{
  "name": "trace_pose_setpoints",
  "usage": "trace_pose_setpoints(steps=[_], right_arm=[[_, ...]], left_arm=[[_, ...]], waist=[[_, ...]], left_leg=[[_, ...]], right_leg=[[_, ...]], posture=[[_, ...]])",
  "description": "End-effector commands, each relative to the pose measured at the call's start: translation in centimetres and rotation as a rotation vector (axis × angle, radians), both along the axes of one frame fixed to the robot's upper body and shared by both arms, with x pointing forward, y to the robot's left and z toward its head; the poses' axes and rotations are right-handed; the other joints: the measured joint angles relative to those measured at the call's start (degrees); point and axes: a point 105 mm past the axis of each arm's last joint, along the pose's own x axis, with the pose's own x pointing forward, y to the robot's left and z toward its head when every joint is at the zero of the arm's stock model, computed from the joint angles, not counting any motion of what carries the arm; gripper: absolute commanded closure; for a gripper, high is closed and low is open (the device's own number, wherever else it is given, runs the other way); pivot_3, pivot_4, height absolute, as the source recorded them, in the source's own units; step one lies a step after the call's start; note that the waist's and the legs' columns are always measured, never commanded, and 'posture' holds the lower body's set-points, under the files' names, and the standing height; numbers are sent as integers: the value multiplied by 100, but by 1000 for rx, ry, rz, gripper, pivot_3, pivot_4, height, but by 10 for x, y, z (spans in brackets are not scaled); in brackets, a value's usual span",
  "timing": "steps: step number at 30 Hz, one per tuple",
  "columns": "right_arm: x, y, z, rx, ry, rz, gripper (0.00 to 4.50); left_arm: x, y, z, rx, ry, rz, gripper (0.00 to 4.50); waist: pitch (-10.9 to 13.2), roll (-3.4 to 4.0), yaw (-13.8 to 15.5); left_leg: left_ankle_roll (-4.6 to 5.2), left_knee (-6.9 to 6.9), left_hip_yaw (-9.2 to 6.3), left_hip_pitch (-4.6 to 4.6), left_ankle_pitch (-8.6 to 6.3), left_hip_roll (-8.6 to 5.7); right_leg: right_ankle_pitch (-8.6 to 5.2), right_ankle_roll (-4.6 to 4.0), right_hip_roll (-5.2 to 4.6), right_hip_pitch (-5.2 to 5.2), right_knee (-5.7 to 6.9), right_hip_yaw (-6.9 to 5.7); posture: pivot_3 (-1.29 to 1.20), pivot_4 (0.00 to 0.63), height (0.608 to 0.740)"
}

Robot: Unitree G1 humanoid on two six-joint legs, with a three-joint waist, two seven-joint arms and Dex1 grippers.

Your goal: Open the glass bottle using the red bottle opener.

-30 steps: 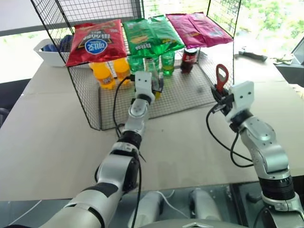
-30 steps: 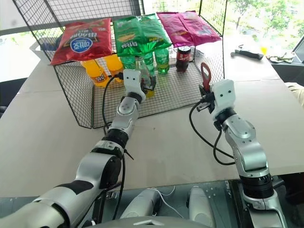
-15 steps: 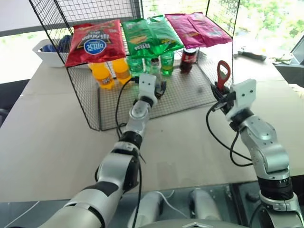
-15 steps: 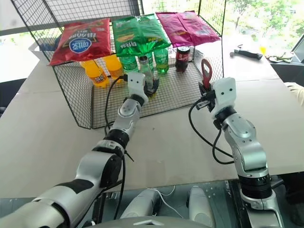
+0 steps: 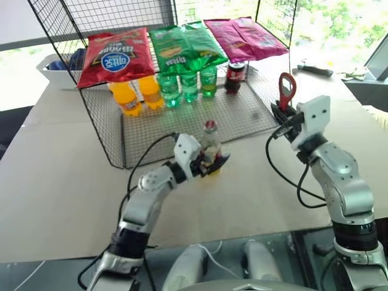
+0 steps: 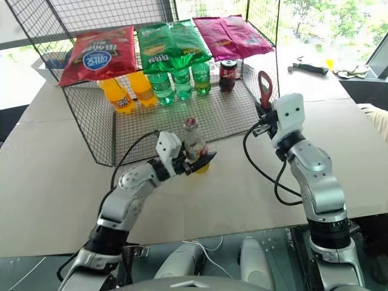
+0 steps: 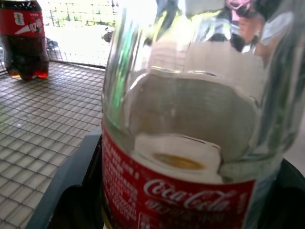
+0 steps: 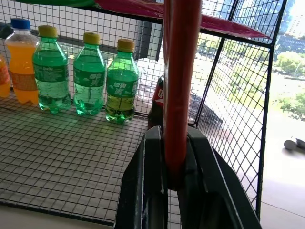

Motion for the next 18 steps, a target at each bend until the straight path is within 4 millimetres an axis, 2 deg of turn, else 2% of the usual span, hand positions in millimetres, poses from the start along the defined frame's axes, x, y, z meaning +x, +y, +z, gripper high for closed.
trace_pose_setpoints(steps=[1, 6, 8, 10, 15, 18], right_arm=[[-1, 4, 15, 6, -65, 11, 4500], [-1, 4, 15, 10, -69, 5, 4500], [-1, 3, 14, 12, -68, 3, 4500], [-2, 3, 13, 11, -69, -1, 4500], [-2, 1, 12, 9, -69, -14, 4500], [-2, 0, 10, 7, -67, -19, 4500]], left_arm=[[-11, -12, 4, 19, -23, -65, 1653], [-10, -14, 1, 30, -33, -65, 1653], [-9, -14, 2, 36, -51, -65, 618], [-10, -16, 4, 28, -69, -63, 55], [-17, -16, 24, -87, -123, -78, 55], [-19, -6, 43, -174, -155, -61, 55]], waist=[[0, 0, 20], [0, 0, 17], [0, 0, 19], [0, 0, 15], [0, 0, -1], [0, 0, -2]], left_leg=[[0, 1, -2, -1, 0, -2], [0, -2, -1, -2, 0, -3], [0, -3, -1, -4, 0, -3], [1, -2, 0, -4, 0, -4], [0, -2, 0, -3, 0, -1], [0, -2, 1, -4, 0, -1]], right_leg=[[0, 0, -2, 1, 0, -1], [0, 0, -3, 0, -8, -1], [0, 0, -3, 0, -11, -1], [0, 0, -4, 0, -13, -1], [0, 0, -2, 0, -12, 0], [0, 0, -2, -1, -12, 0]], posture=[[0, 150, 740], [0, 150, 740], [0, 150, 740], [0, 150, 740], [0, 150, 740], [0, 150, 740]])
